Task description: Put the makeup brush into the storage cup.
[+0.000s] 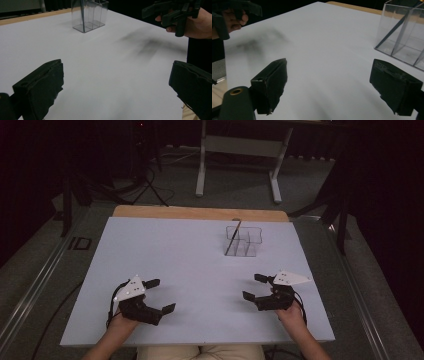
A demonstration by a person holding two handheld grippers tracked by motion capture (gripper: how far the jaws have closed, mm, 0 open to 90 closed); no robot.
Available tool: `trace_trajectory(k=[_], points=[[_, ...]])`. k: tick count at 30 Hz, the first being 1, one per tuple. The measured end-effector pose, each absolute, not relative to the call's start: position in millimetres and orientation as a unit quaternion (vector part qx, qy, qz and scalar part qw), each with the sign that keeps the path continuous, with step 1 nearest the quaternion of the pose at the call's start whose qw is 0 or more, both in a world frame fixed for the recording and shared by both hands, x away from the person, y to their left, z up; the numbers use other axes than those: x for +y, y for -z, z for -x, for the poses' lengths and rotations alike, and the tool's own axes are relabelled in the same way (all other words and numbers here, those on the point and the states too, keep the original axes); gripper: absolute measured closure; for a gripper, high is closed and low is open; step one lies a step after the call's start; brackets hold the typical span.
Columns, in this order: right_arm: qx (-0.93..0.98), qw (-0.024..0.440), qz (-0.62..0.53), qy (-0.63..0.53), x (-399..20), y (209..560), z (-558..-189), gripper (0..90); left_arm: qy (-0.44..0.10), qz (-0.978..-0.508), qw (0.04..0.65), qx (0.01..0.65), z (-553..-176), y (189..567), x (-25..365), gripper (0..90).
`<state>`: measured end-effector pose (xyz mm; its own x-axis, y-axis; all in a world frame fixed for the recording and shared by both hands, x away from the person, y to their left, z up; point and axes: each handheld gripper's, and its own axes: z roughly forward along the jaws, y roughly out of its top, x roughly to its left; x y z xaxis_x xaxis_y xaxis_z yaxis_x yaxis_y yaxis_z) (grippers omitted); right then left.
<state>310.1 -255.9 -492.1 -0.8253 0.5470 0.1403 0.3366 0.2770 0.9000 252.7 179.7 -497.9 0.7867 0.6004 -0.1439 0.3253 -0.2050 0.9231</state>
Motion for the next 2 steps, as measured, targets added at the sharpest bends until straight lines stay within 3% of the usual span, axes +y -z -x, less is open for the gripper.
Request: trace_trajectory(k=[2], points=[[0.792,0.095,-0.283,-0.533,-256.5,492.9,-310.9,14.6,-0.124,-0.766,0.554,0.302,-252.8,498.0,179.7,0.5]])
